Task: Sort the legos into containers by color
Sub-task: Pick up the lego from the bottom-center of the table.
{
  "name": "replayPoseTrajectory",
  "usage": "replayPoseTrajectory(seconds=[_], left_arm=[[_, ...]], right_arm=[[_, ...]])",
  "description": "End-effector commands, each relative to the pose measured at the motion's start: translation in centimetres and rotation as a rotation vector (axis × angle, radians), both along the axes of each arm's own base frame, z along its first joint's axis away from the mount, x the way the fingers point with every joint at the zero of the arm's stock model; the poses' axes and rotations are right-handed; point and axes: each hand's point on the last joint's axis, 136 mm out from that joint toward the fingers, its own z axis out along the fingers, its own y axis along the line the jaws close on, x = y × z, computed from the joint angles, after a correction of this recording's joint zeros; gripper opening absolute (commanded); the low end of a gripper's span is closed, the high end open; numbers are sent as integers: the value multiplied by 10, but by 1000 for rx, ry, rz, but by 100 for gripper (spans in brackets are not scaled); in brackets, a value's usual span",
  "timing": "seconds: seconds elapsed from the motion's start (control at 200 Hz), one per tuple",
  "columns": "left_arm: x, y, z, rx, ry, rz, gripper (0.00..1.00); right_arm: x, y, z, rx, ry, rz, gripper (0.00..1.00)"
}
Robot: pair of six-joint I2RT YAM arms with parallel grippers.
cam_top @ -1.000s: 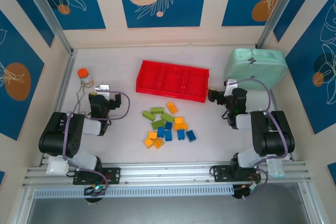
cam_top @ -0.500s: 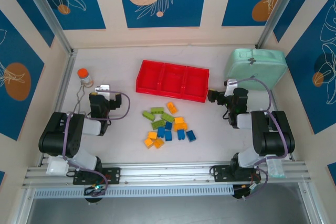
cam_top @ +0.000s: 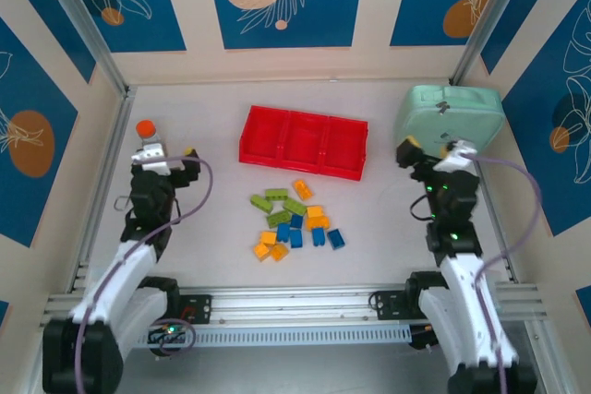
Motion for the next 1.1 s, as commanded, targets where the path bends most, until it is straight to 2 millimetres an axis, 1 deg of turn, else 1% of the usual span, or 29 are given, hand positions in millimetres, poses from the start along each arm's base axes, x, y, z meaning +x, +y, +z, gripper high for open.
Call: replayPoseTrajectory(seconds=[0.0, 0.045, 0.08, 0.115, 0.12, 0.16, 0.215, 0.27, 0.31, 0.365, 0.41, 0.465, 0.555, 0.61, 0.68, 0.745, 0.81, 0.895, 0.955, 1.095], left_arm=[[-38, -11, -36, -178, 284, -27, 99], [-47, -22, -26, -202, 313, -90, 99], [-53, -30, -18, -224, 347, -132, 99], [-58, -39, -13, -245, 390, -177, 99], [-60, -41, -15, -249, 406, -184, 99], [-68, -53, -10, -280, 469, -246, 99], [-81, -70, -9, -334, 580, -330, 99], [-93, -89, -7, -387, 647, -432, 99], [-103, -98, -6, -410, 684, -488, 99], [-114, -105, -1, -411, 702, -541, 99], [-121, -105, 1, -388, 713, -553, 99], [-127, -99, 2, -343, 718, -538, 99], [-130, -93, -2, -297, 709, -523, 99], [-131, -98, -4, -315, 706, -549, 99], [-131, -107, -2, -346, 698, -601, 99], [-131, -110, -3, -348, 695, -626, 99], [-131, -112, -2, -345, 697, -642, 99], [-130, -106, -4, -328, 698, -607, 99], [-128, -104, -5, -322, 686, -590, 99], [-130, -108, -2, -327, 679, -621, 99]], right_arm=[[-37, 39, -48, 224, 302, 202, 99], [-46, 57, -40, 250, 350, 304, 99], [-52, 70, -41, 284, 417, 374, 99], [-58, 84, -36, 315, 472, 458, 99], [-59, 86, -34, 317, 476, 469, 99], [-64, 99, -34, 356, 556, 540, 97], [-70, 118, -35, 393, 648, 629, 96], [-80, 136, -37, 390, 724, 702, 95], [-88, 148, -44, 357, 795, 729, 96], [-104, 160, -58, 291, 913, 752, 96], [-116, 165, -74, 237, 1025, 748, 96], [-132, 172, -93, 162, 1149, 752, 96], [-151, 178, -118, 12, 1246, 755, 97], [-158, 179, -129, -41, 1266, 754, 97], [-166, 179, -142, -79, 1309, 749, 96], [-170, 174, -156, -107, 1368, 722, 94], [-172, 169, -168, -134, 1419, 684, 93], [-167, 174, -174, -143, 1434, 682, 93], [-162, 173, -181, -146, 1464, 635, 93], [-158, 172, -201, -203, 1561, 570, 90]])
